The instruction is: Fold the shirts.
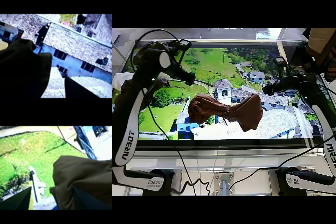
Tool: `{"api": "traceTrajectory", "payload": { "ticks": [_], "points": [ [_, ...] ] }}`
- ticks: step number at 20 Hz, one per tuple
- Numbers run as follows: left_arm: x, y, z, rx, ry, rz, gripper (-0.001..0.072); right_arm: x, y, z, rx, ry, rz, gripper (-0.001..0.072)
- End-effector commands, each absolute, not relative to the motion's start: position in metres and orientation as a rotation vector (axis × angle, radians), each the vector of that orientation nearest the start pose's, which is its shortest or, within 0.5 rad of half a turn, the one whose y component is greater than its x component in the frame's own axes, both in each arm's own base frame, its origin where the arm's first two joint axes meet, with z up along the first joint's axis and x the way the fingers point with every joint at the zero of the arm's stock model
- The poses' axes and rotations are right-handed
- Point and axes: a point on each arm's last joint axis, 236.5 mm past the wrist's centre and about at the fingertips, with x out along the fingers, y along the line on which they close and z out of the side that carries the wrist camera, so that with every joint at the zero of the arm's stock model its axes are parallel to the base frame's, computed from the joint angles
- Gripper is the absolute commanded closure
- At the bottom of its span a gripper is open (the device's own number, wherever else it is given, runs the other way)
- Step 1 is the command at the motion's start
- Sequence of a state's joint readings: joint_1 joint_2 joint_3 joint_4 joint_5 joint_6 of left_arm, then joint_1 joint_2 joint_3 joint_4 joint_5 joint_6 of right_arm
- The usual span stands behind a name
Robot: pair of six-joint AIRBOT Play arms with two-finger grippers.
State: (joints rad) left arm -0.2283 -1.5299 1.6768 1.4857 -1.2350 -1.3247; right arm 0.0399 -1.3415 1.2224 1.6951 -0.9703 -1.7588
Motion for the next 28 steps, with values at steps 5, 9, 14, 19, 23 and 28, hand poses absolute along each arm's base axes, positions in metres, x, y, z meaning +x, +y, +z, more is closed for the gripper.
{"api": "traceTrajectory", "payload": {
  "ticks": [5, 9, 14, 19, 23, 28],
  "points": [
    [0.415, -0.128, 0.012, 0.115, 1.309, -0.491, 0.013, 0.356, 0.068, -0.043, 0.299, 1.352, 0.314, 0.0273],
    [0.412, -0.134, -0.001, 0.077, 1.314, -0.499, 0.013, 0.327, 0.076, -0.065, 0.357, 1.438, 0.326, 0.0273],
    [0.414, -0.134, -0.001, 0.078, 1.305, -0.498, 0.013, 0.304, 0.077, -0.093, 0.406, 1.495, 0.278, 0.0274],
    [0.416, -0.134, 0.0, 0.078, 1.296, -0.495, 0.013, 0.323, 0.086, -0.104, 0.545, 1.379, 0.218, 0.0277],
    [0.417, -0.134, 0.0, 0.075, 1.295, -0.492, 0.0129, 0.343, 0.083, -0.107, 0.591, 1.305, 0.173, 0.0339],
    [0.416, -0.132, -0.001, 0.082, 1.3, -0.488, 0.013, 0.342, 0.088, -0.122, 0.589, 1.33, 0.176, 0.0341]
  ]
}}
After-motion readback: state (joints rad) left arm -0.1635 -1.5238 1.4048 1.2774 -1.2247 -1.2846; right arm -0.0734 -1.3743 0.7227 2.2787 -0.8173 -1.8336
